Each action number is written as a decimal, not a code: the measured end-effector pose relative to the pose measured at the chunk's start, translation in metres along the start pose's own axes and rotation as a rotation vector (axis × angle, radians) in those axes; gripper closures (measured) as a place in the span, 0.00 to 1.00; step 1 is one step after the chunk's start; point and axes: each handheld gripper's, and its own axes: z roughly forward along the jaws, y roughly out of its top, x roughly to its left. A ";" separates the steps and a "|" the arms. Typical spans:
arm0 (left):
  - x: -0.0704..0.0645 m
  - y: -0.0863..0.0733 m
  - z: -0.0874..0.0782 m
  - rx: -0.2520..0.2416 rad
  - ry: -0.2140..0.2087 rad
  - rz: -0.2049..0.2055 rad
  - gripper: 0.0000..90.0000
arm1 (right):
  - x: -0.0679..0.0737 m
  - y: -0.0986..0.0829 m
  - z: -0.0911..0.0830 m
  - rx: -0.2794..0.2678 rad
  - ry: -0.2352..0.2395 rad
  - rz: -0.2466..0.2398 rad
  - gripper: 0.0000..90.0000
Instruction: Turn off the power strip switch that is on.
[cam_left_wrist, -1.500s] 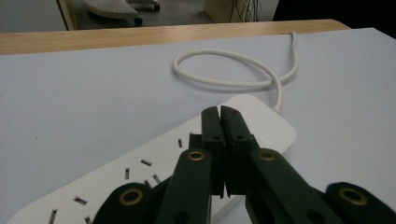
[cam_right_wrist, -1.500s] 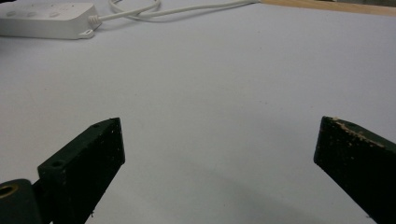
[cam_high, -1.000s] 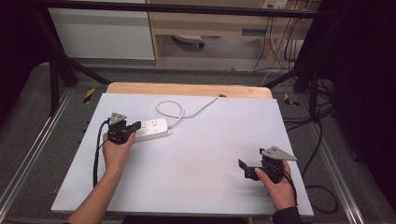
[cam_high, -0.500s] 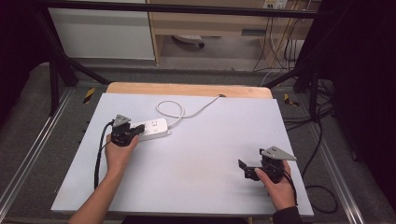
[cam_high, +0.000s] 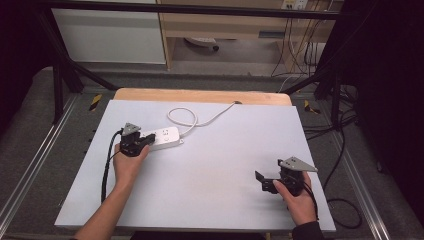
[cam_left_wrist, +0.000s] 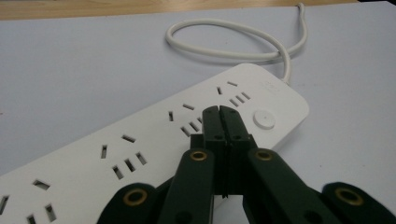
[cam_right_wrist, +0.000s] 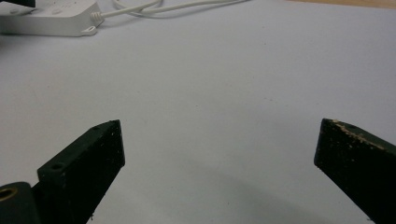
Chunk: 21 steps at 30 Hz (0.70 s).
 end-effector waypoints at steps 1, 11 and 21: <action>0.000 0.000 0.000 0.002 0.000 0.000 1.00 | 0.000 0.000 0.000 -0.001 -0.001 0.000 0.03; -0.001 -0.001 0.001 0.009 0.003 0.005 1.00 | -0.001 0.000 0.000 0.000 0.001 0.000 0.03; 0.001 -0.003 0.002 0.010 0.004 -0.004 1.00 | -0.001 0.000 0.000 0.005 0.002 0.002 0.03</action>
